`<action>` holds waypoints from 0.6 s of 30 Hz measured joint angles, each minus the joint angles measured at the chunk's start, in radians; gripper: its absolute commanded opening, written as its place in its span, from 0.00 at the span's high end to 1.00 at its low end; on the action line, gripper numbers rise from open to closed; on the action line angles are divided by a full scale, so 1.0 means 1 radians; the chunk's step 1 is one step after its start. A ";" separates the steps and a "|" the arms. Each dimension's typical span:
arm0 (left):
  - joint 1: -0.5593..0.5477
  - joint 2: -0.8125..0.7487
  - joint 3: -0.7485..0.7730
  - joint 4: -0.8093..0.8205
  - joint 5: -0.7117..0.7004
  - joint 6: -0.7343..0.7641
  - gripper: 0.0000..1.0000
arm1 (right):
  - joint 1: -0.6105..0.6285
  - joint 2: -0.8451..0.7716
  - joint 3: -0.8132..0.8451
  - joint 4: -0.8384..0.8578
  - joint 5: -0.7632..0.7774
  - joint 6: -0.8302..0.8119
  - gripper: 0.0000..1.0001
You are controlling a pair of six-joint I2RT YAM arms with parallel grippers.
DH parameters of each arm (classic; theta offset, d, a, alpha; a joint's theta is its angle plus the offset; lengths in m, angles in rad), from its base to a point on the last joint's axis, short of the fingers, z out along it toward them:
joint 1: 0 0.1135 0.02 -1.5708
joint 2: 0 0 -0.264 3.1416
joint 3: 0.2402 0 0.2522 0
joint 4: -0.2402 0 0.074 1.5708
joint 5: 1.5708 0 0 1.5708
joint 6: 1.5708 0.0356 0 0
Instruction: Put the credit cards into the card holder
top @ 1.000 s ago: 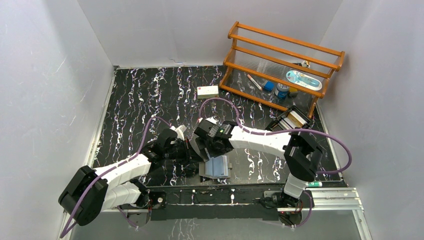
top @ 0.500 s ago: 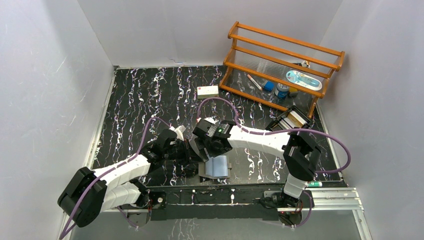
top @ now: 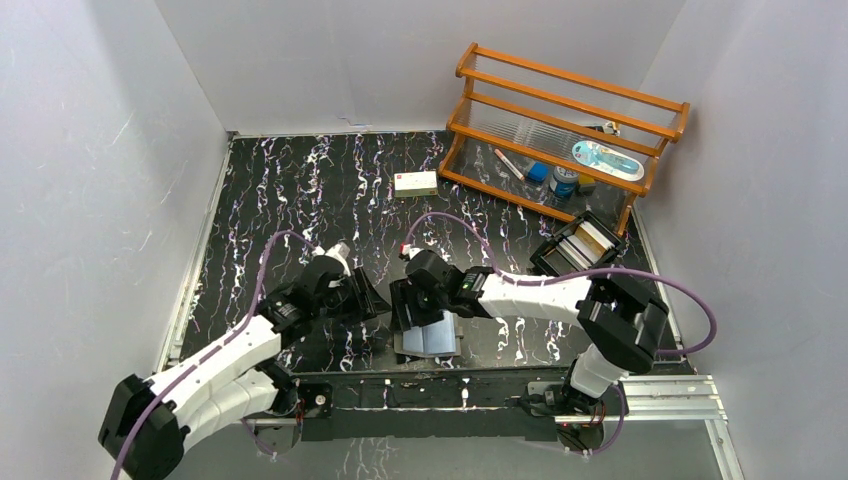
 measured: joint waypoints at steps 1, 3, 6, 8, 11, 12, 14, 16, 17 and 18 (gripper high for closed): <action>0.000 -0.021 0.011 -0.019 -0.018 -0.001 0.54 | -0.003 0.005 -0.007 0.047 -0.029 0.023 0.40; 0.000 -0.061 0.025 -0.050 -0.042 -0.005 0.53 | -0.008 0.014 -0.011 0.114 -0.069 0.046 0.41; 0.000 -0.092 0.039 -0.076 -0.063 -0.008 0.53 | -0.014 0.016 -0.012 0.161 -0.084 0.059 0.41; 0.000 -0.096 0.046 -0.090 -0.069 -0.008 0.53 | -0.023 0.009 -0.011 0.156 -0.077 0.046 0.41; 0.000 -0.098 0.051 -0.108 -0.078 -0.006 0.53 | -0.068 -0.034 -0.009 0.092 -0.039 -0.001 0.41; 0.000 -0.101 0.052 -0.112 -0.082 -0.005 0.53 | -0.089 -0.053 -0.008 0.069 -0.027 -0.016 0.41; 0.000 -0.109 0.056 -0.121 -0.089 -0.003 0.53 | -0.150 -0.108 -0.006 0.016 0.002 -0.061 0.41; 0.000 -0.113 0.069 -0.127 -0.089 0.005 0.53 | -0.227 -0.169 0.008 -0.051 0.046 -0.120 0.41; 0.000 -0.113 0.076 -0.127 -0.088 0.011 0.53 | -0.256 -0.188 0.015 -0.074 0.062 -0.143 0.41; 0.000 -0.112 0.082 -0.120 -0.080 0.019 0.53 | -0.282 -0.206 0.023 -0.097 0.079 -0.169 0.41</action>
